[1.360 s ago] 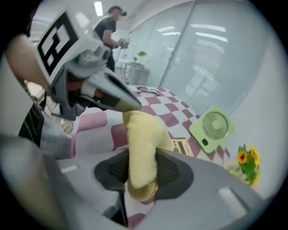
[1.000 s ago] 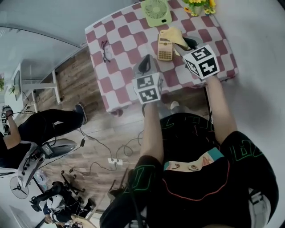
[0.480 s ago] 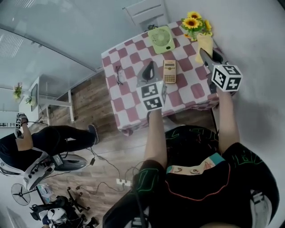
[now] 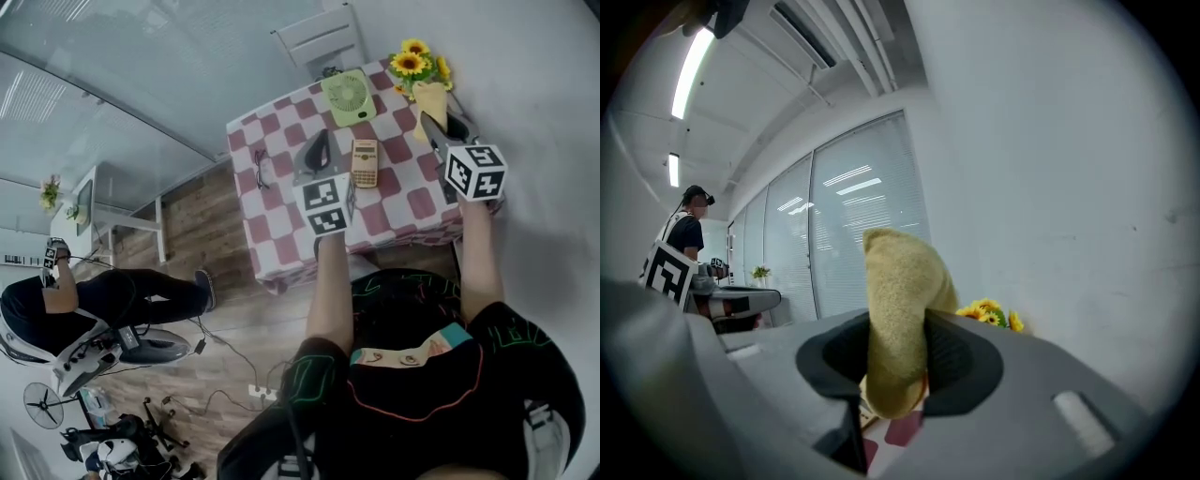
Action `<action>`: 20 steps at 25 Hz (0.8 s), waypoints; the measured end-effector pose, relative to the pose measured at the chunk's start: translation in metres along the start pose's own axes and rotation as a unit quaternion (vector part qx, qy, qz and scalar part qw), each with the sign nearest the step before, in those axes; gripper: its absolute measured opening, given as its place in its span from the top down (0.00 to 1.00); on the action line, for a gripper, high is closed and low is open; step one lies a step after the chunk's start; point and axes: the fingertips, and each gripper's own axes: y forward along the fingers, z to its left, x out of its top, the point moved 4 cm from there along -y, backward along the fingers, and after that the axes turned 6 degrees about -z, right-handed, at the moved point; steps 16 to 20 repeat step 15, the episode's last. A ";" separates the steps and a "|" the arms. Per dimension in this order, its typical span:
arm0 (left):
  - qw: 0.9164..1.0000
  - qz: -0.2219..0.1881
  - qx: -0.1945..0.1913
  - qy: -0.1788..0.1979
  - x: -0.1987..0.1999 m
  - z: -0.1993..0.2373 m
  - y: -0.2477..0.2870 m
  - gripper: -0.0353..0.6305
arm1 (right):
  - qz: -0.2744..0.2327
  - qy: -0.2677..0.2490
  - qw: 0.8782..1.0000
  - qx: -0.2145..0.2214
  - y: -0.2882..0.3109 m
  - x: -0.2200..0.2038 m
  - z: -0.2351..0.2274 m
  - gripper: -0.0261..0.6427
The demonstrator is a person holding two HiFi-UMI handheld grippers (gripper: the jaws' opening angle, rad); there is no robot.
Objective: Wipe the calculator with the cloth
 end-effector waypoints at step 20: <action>1.000 -0.024 -0.009 -0.009 0.011 -0.005 0.011 0.93 | -0.003 -0.031 0.999 0.008 0.007 0.008 -0.002 0.77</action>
